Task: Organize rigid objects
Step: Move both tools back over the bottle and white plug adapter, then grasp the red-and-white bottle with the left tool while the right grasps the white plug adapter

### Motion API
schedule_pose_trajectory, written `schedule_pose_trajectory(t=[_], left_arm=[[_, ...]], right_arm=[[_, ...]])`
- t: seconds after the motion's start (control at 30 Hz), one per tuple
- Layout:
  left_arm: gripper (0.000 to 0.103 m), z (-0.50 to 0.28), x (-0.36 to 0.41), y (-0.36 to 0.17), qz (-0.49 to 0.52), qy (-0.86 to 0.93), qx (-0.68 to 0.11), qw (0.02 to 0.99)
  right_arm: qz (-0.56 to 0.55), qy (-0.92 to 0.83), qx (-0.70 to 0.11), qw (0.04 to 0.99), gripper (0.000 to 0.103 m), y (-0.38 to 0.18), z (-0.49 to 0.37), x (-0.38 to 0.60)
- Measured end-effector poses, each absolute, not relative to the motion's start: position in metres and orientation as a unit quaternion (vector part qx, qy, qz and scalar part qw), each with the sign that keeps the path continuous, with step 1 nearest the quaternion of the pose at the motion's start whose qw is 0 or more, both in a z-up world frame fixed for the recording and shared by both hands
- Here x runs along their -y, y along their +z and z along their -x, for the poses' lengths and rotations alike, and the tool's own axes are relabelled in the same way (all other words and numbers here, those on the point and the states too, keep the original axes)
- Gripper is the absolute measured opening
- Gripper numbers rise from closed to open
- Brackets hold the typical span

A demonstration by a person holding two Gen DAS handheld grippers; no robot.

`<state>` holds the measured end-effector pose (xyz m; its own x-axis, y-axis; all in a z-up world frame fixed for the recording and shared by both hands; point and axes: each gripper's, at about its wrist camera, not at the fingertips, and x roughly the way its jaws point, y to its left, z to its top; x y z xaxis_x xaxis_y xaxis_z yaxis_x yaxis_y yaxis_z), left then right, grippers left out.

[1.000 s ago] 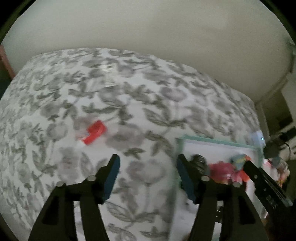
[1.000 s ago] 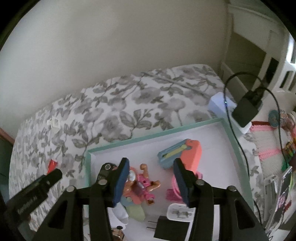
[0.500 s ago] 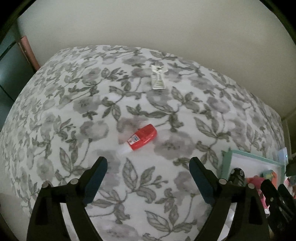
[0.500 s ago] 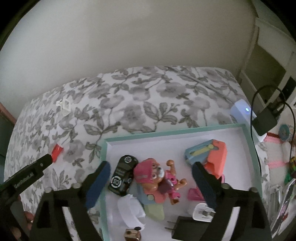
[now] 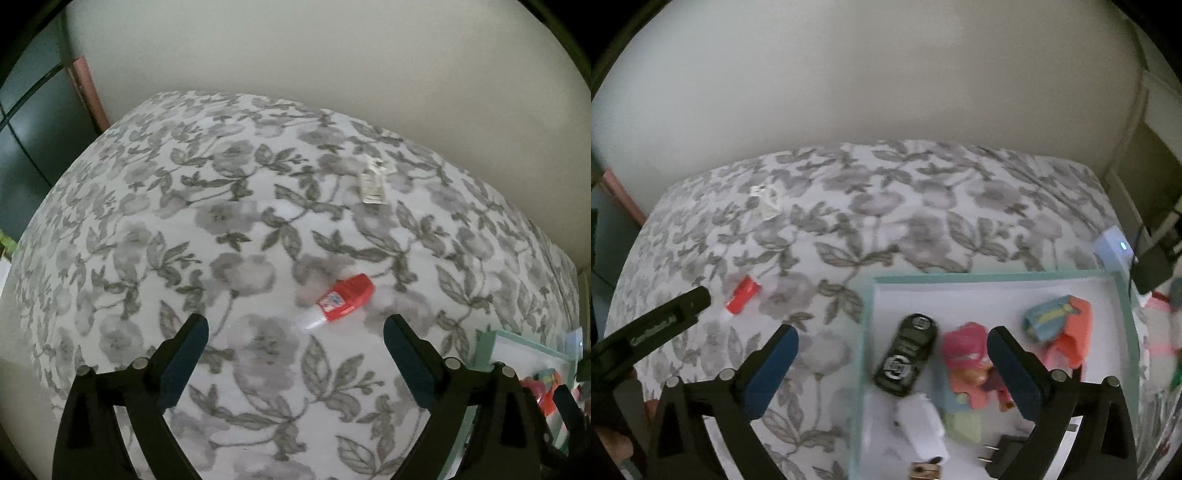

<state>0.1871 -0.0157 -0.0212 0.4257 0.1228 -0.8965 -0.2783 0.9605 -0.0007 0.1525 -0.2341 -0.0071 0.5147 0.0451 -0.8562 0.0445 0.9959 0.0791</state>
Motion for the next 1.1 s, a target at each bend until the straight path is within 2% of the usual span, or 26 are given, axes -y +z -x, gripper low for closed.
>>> schedule_pose_trajectory(t=[0.53,0.97,1.07,1.1], left_arm=[[0.096,-0.185,-0.041,-0.031,0.092,0.147,-0.523,0.835],[0.096,-0.207,-0.022,-0.065,0.071,0.037,-0.539,0.838],[0.093,-0.212,-0.014,-0.072,0.059,0.011,-0.541,0.839],[0.087,-0.213,-0.011,-0.073,0.057,0.001,-0.541,0.839]], right_arm=[[-0.019,0.056,-0.497,0.866,0.103,-0.016,-0.156,0.177],[-0.017,0.057,-0.510,0.858,0.103,-0.037,-0.172,0.168],[-0.020,0.052,-0.509,0.859,0.103,-0.038,-0.176,0.171],[-0.020,0.048,-0.508,0.860,0.103,-0.038,-0.177,0.173]])
